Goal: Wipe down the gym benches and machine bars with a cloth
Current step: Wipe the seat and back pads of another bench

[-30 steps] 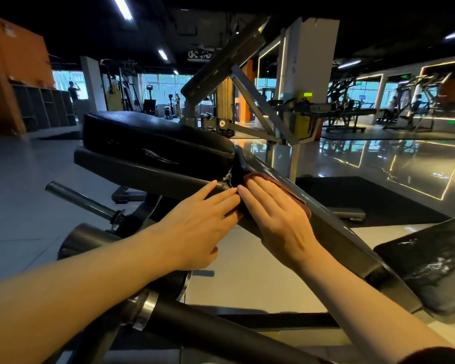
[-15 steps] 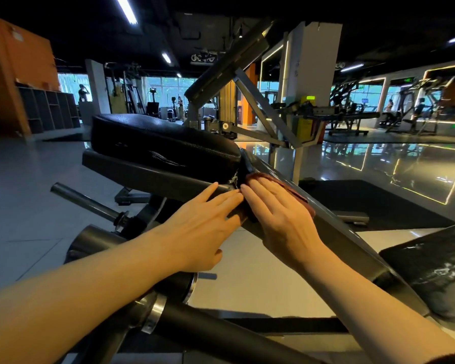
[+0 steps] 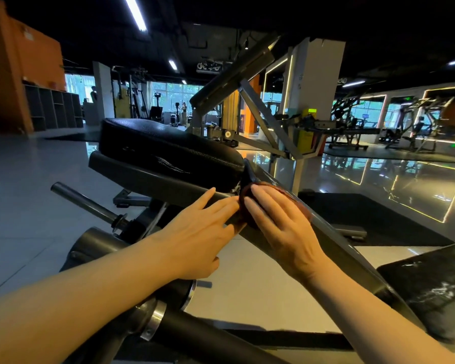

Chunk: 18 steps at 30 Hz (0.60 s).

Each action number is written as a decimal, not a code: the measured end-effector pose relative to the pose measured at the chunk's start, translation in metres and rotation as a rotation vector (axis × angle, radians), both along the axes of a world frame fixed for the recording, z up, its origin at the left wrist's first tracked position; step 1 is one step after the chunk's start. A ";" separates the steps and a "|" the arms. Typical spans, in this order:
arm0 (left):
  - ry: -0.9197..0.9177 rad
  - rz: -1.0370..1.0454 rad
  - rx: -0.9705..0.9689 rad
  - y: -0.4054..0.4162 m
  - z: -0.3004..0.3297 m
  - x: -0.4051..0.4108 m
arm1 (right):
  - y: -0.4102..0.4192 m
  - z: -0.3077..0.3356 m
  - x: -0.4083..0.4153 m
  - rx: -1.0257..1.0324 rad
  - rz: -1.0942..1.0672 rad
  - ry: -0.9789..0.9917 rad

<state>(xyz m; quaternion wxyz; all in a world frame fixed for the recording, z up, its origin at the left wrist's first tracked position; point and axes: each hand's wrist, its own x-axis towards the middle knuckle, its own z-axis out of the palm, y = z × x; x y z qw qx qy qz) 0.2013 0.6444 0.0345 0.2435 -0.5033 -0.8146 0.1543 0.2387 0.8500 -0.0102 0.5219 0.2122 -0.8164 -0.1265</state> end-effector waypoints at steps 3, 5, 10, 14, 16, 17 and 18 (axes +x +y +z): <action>-0.012 0.005 -0.003 0.000 0.000 -0.002 | 0.010 -0.004 -0.010 -0.078 -0.059 -0.067; -0.003 0.017 -0.019 -0.001 -0.001 -0.004 | 0.015 -0.013 -0.007 -0.101 -0.036 -0.077; 0.025 0.034 -0.033 -0.001 -0.002 -0.003 | 0.031 -0.039 0.009 -0.049 -0.050 -0.089; 0.039 0.004 0.052 -0.003 -0.002 -0.004 | 0.015 -0.018 0.004 -0.041 -0.080 0.002; 0.041 0.010 0.063 -0.004 -0.001 -0.002 | 0.002 -0.002 -0.008 -0.053 -0.069 0.001; 0.043 0.009 0.069 -0.005 -0.002 -0.003 | -0.002 0.003 -0.013 -0.066 -0.062 -0.024; 0.049 -0.001 0.087 -0.005 -0.002 -0.003 | -0.004 0.004 -0.015 -0.085 -0.050 -0.046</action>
